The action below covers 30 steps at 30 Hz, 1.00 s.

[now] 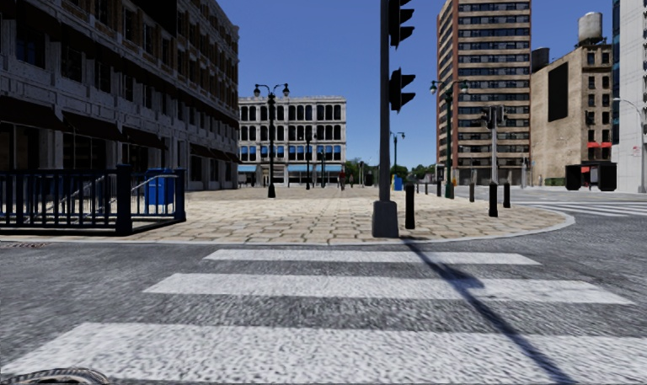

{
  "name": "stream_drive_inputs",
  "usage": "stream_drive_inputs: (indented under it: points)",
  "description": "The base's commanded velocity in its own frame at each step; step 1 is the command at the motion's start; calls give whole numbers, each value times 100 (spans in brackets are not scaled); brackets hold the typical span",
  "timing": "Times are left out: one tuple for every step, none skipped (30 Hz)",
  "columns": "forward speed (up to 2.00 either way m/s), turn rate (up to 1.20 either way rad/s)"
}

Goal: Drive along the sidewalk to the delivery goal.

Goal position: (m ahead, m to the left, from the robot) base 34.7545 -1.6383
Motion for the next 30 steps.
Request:
stream_drive_inputs:
  points:
    - [200, 0]
    - [200, 0]
    - [200, 0]
    - [200, 0]
    - [200, 0]
    - [200, 0]
    - [200, 0]
    - [200, 0]
    - [200, 0]
    - [200, 0]
    - [200, 0]
    - [200, 0]
    - [200, 0]
    - [200, 0]
    - [200, 0]
    - [200, 0]
    - [200, 0]
    - [200, 0]
    - [200, 0]
    - [200, 0]
    - [200, 0]
    - [200, 0]
    - [200, 0]
    - [200, 0]
    - [200, 0]
    - [200, 0]
    - [200, 0]
    - [200, 0]
    - [200, 0]
    - [200, 0]
